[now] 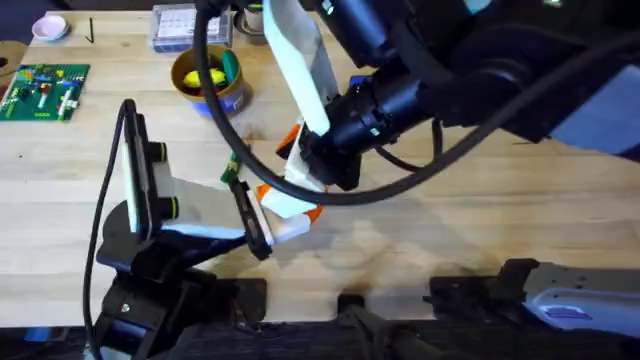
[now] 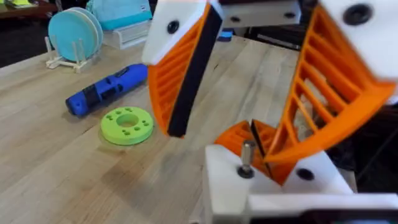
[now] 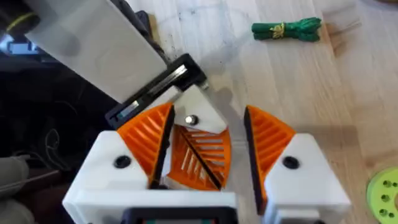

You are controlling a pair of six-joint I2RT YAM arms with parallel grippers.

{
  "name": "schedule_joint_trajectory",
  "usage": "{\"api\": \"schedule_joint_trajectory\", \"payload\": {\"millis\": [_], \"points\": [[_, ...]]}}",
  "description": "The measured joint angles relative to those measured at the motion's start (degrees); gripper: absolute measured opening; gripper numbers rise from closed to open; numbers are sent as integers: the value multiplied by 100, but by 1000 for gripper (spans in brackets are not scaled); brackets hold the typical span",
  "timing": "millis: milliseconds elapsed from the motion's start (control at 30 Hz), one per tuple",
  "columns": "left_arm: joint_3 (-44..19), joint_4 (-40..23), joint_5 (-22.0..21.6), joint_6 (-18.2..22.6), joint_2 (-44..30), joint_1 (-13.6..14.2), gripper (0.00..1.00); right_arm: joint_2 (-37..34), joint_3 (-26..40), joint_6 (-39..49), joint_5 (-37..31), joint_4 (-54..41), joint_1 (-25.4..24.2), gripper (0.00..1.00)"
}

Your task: Pick up the gripper from the table and insert it into the empty holder that is missing its gripper. Then pick up a screw, insert it into the mounting hole, and use the screwdriver to tighten it. Finally, clean up the table by picking up the vegetable and placing it into the bucket.

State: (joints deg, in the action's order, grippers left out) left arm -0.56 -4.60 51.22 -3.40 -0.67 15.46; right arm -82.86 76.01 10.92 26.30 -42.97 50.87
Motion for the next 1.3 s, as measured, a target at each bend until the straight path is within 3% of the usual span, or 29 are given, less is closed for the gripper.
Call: {"api": "schedule_joint_trajectory", "payload": {"millis": [100,267,333,767,1033,1133,1233,1300], "points": [[0,0,0,0,0,0,10,-40,0,-1,-15,45,0,656],[0,2,-28,-4,0,0,10,-40,0,-17,216,93,8,114],[0,4,-31,0,0,0,10,-38,0,-16,311,88,27,15],[0,7,-22,15,0,0,10,33,0,28,333,73,17,6],[0,4,-24,15,0,0,10,853,12,50,368,191,-429,16],[0,7,-24,15,0,0,10,846,24,82,373,44,-497,210],[0,6,-24,15,0,0,10,769,24,130,373,-136,-418,255],[0,4,-24,15,0,0,10,659,24,154,375,-206,-316,384]]}}
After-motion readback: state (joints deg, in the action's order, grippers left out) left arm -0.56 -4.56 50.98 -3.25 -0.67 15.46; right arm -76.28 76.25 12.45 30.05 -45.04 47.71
